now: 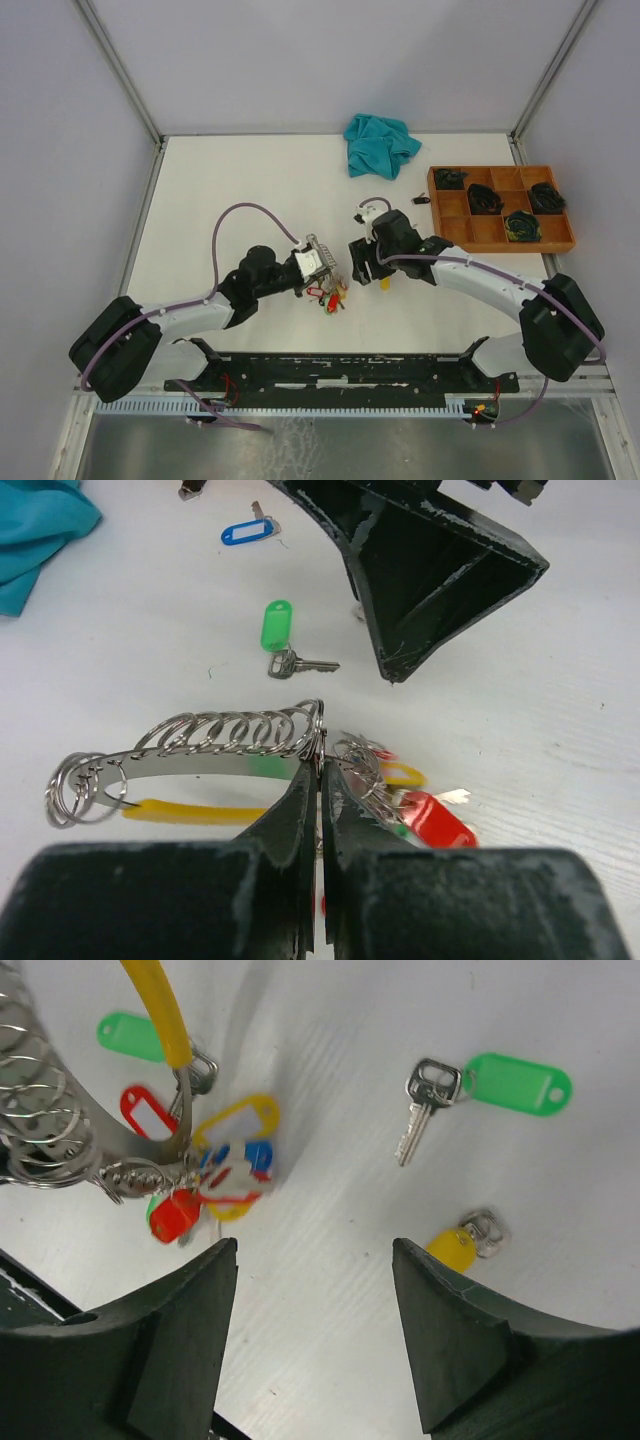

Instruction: Put the keys on the keyring

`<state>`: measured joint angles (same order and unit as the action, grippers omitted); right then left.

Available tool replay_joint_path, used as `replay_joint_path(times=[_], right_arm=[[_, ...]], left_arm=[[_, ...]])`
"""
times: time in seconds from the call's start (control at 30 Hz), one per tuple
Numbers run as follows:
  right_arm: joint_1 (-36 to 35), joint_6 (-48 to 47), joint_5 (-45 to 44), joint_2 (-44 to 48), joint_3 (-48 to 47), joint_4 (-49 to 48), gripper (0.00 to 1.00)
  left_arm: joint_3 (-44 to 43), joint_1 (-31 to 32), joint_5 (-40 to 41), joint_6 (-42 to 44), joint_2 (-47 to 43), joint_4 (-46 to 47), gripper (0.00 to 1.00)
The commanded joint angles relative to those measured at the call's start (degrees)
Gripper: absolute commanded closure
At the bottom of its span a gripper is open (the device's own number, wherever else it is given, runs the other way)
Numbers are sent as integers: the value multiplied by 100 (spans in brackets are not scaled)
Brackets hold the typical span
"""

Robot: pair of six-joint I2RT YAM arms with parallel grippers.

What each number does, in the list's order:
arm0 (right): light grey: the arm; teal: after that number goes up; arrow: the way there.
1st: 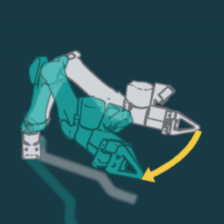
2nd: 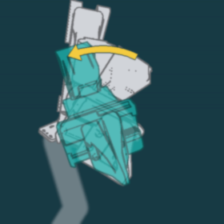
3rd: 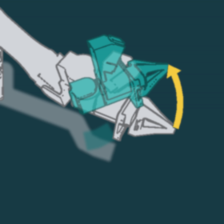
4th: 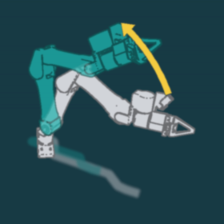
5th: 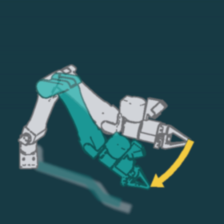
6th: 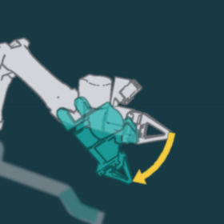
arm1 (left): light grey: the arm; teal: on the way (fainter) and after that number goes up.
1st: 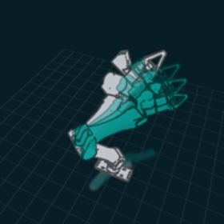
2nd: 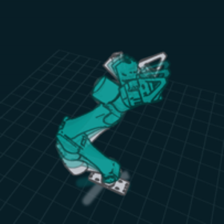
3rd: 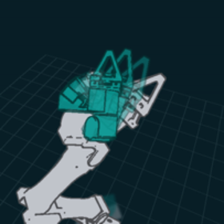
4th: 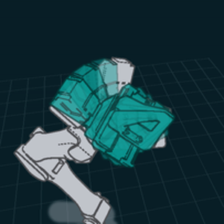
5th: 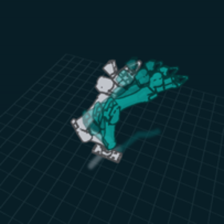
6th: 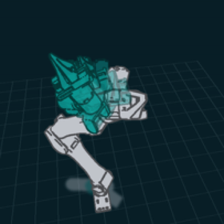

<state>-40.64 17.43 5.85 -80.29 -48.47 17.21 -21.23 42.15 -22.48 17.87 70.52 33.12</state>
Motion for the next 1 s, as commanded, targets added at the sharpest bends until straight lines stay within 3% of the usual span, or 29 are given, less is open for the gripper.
replay_joint_path(times=[0.0, 0.4, 0.67, 0.97], right_arm=[[19, -127, -566, 474, -24, 326, 29], [15, 242, -1624, 495, -331, 1129, 36], [18, -22, -672, 471, -190, 378, 38], [21, -440, 923, 549, 13, -961, 38]], left_arm=[[-86, -22, 86, -183, -151, 577, 97], [45, -21, -12, 162, -3, 748, 97], [-172, -110, -134, -358, 320, 657, 97], [-216, -418, -1108, -731, 533, 845, 97]])
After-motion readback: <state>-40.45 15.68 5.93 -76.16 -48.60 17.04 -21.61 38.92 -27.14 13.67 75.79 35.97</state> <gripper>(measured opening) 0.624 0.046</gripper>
